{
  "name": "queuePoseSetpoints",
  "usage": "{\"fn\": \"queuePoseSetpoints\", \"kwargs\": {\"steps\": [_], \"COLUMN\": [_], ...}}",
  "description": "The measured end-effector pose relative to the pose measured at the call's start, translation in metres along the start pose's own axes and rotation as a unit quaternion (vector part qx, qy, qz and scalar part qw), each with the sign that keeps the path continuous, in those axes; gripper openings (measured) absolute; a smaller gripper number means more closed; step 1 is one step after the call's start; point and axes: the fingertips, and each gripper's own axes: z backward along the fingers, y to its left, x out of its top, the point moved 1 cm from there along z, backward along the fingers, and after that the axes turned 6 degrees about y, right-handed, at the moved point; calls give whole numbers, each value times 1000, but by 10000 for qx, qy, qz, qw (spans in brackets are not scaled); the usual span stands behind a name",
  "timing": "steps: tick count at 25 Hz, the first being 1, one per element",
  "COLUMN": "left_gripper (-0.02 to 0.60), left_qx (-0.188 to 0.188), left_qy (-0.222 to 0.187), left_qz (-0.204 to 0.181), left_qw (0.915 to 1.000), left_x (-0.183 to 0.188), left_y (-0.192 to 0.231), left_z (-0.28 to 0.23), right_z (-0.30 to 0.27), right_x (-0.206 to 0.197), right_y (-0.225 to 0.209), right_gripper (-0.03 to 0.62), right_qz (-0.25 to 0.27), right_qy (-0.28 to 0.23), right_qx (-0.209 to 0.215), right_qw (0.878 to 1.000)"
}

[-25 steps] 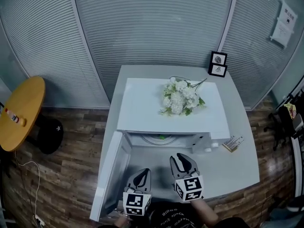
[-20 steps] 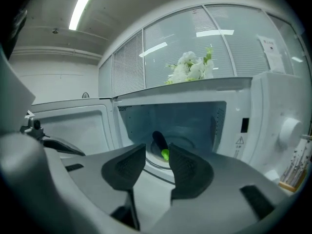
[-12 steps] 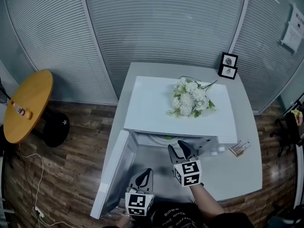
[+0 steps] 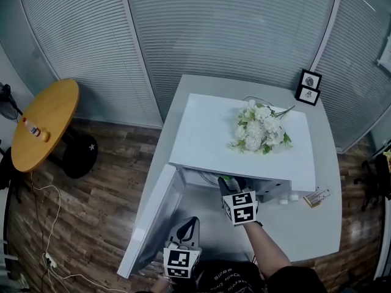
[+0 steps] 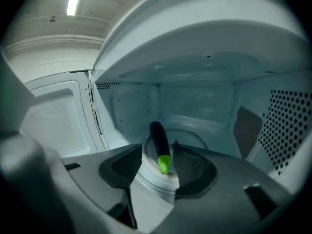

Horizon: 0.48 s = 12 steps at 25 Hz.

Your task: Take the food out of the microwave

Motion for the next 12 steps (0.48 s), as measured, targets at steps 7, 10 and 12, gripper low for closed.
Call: {"fn": "queuePoseSetpoints", "kwargs": {"steps": [7, 10, 12], "left_gripper": [8, 8, 8], "left_qx": [68, 127, 151], "left_qy": [33, 39, 49], "left_qz": [-7, 13, 30], "left_qw": [10000, 9999, 9999], "left_x": [-1, -2, -2], "left_y": [2, 4, 5], "left_z": [2, 4, 4], "right_z": [-31, -41, -44], "right_x": [-2, -7, -11], "right_y": [-2, -6, -8], "right_gripper": [189, 189, 190], "right_qz": [253, 108, 84], "right_qy": [364, 488, 579], "right_qx": [19, 60, 38], "right_qw": [9990, 9987, 9983]}}
